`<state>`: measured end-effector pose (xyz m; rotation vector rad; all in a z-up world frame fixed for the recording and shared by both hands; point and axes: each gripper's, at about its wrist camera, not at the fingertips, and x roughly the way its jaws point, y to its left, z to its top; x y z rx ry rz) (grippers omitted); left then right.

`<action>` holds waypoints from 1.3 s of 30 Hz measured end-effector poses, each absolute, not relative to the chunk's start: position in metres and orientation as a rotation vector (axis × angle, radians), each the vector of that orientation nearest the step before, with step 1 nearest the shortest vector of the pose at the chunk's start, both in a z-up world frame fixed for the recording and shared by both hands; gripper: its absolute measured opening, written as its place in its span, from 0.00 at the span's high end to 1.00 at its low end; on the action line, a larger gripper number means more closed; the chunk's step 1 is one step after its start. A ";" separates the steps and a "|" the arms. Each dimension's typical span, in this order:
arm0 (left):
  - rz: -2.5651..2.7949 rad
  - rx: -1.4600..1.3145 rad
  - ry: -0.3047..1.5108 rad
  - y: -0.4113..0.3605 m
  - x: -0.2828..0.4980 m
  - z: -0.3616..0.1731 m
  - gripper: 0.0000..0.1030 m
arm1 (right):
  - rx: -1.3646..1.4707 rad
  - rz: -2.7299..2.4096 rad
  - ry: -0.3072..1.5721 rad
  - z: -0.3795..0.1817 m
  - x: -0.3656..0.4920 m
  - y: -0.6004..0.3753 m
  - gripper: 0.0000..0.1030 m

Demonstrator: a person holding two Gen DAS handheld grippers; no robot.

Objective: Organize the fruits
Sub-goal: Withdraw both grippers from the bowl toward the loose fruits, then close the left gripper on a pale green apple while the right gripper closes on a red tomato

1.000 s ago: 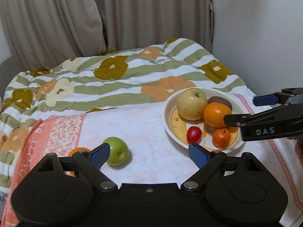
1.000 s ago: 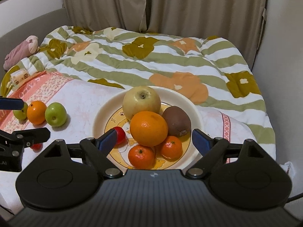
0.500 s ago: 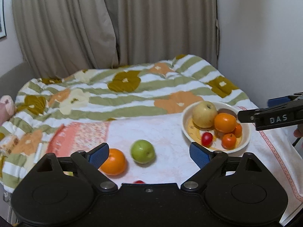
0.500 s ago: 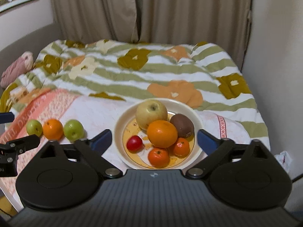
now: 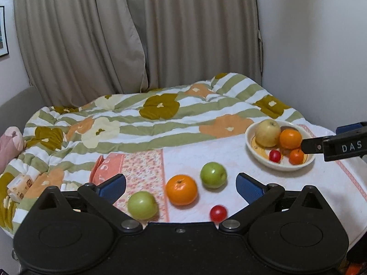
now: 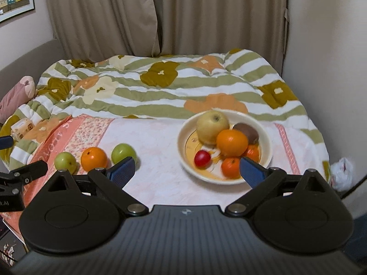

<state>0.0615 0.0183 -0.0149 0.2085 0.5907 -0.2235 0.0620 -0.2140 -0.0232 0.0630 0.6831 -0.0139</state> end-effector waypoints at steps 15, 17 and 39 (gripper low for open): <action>-0.318 0.274 0.675 0.085 0.112 -0.068 0.05 | 0.102 -0.055 0.733 -0.081 0.059 -0.132 0.00; -0.333 0.289 0.694 0.087 0.123 -0.077 0.07 | 0.115 -0.066 0.732 -0.089 0.062 -0.123 0.00; -0.405 0.369 0.809 0.087 0.177 -0.132 0.40 | 0.104 -0.072 0.805 -0.134 0.093 -0.092 0.09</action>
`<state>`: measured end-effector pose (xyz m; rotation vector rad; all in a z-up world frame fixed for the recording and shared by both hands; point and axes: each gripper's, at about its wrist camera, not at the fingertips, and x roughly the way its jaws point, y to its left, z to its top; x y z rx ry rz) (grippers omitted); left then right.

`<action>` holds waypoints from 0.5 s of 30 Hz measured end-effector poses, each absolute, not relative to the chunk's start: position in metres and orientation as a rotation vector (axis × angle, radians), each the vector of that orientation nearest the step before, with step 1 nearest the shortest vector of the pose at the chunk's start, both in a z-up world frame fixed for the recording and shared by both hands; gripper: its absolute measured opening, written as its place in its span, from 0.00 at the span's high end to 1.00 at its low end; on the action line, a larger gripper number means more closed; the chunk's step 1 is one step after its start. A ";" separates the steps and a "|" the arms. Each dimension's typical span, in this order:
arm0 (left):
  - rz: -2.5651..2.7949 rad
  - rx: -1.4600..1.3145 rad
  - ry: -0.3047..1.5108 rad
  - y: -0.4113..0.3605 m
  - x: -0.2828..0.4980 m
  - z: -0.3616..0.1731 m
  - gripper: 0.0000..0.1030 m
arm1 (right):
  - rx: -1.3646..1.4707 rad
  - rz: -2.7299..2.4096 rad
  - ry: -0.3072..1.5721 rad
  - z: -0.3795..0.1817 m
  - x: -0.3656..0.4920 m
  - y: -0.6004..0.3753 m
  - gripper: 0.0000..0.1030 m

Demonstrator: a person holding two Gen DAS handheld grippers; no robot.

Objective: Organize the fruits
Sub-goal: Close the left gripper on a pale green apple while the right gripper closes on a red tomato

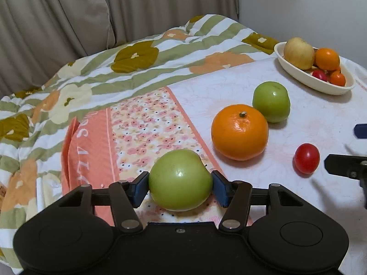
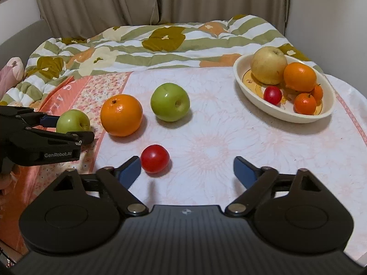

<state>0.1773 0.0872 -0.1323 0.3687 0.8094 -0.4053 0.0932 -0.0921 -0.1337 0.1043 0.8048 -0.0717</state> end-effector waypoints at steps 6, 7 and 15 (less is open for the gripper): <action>-0.411 0.383 0.803 0.088 0.172 -0.133 0.40 | 0.098 -0.053 0.818 -0.138 0.099 -0.087 0.18; -0.411 0.379 0.804 0.088 0.171 -0.132 0.40 | 0.094 -0.049 0.818 -0.138 0.100 -0.086 0.20; -0.410 0.374 0.807 0.092 0.163 -0.132 0.40 | 0.064 -0.001 0.828 -0.144 0.107 -0.075 0.31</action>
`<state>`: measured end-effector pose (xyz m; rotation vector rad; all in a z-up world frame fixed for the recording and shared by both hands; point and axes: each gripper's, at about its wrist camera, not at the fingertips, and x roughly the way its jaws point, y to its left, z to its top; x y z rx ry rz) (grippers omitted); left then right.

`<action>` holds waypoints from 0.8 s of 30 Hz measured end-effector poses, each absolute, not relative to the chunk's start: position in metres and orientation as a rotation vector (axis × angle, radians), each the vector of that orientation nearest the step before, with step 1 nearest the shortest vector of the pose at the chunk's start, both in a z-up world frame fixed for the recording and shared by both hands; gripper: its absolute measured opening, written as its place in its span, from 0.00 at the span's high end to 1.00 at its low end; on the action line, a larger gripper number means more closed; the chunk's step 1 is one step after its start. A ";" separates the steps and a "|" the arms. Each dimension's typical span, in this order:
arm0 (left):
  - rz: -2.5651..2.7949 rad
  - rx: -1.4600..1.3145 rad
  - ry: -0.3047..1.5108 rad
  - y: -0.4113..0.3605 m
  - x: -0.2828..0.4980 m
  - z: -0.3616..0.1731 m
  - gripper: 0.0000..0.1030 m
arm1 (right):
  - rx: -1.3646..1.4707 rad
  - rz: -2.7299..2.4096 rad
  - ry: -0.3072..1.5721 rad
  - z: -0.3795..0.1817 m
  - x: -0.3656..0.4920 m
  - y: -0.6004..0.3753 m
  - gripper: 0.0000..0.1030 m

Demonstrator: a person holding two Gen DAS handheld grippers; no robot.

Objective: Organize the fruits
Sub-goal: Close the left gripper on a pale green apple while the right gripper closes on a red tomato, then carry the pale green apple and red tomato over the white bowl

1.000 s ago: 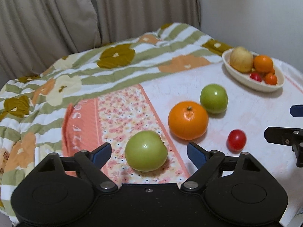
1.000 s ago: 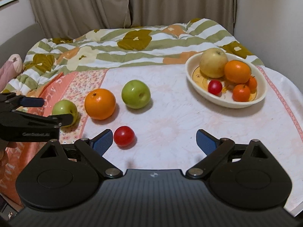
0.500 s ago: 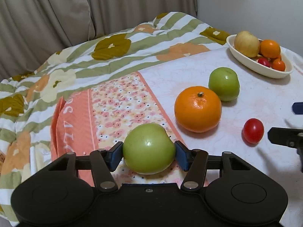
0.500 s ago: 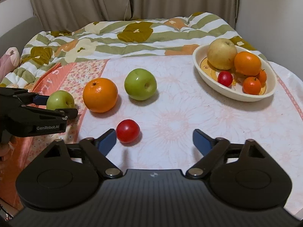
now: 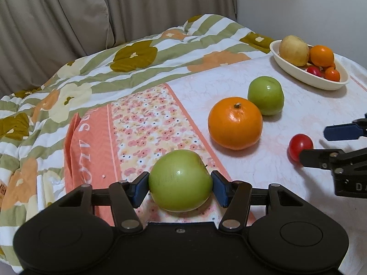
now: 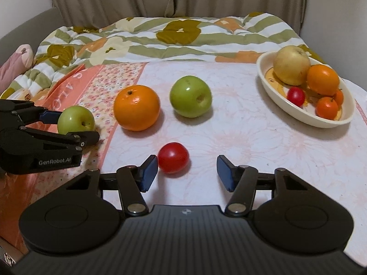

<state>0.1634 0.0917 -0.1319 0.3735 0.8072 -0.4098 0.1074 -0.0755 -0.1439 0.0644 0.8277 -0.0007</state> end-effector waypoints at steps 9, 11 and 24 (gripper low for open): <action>-0.403 0.364 0.813 0.097 0.150 -0.130 0.40 | 0.051 0.030 0.832 -0.150 0.116 -0.068 0.37; -0.400 0.356 0.815 0.098 0.146 -0.128 0.40 | 0.047 0.041 0.831 -0.151 0.118 -0.068 0.38; -0.378 0.314 0.822 0.096 0.130 -0.118 0.40 | -0.005 0.092 0.826 -0.152 0.117 -0.066 0.53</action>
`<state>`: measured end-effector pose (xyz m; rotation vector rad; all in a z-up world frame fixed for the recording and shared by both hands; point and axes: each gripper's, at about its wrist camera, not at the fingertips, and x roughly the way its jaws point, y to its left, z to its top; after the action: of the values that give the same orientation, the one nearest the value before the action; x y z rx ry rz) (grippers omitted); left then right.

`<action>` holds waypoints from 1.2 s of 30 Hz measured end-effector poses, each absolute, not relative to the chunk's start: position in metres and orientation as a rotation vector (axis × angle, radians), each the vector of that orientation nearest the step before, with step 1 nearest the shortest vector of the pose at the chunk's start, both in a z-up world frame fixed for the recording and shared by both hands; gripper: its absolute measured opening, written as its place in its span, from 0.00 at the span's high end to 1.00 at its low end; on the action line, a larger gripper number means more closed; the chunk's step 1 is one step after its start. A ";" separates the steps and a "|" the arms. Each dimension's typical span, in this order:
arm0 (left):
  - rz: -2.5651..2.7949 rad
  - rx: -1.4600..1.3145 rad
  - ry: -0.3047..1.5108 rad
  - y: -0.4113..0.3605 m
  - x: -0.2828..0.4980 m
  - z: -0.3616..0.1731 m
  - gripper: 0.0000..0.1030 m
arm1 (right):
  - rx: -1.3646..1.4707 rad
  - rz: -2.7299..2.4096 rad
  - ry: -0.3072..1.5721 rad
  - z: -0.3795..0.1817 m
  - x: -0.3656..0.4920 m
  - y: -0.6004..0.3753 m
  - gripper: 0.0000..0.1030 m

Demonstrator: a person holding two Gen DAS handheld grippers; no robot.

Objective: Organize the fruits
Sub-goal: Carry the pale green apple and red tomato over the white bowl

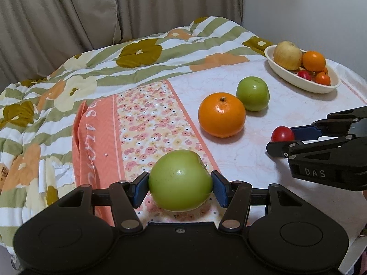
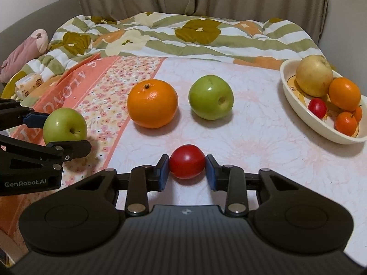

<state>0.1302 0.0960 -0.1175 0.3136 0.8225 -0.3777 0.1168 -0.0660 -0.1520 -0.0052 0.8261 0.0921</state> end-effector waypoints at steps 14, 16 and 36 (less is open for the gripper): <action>-0.366 0.255 0.803 0.063 0.113 -0.081 0.40 | -0.017 0.117 0.779 -0.104 0.096 -0.107 0.53; -0.371 0.257 0.799 0.053 0.112 -0.075 0.40 | -0.013 0.113 0.774 -0.097 0.094 -0.119 0.53; -0.456 0.226 0.757 -0.087 0.117 -0.045 0.40 | 0.005 0.044 0.753 -0.067 0.096 -0.271 0.53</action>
<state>0.1166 -0.0874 -0.0452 0.2258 0.7570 -0.4562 0.0959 -0.2707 -0.0672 0.0046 0.7525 0.0442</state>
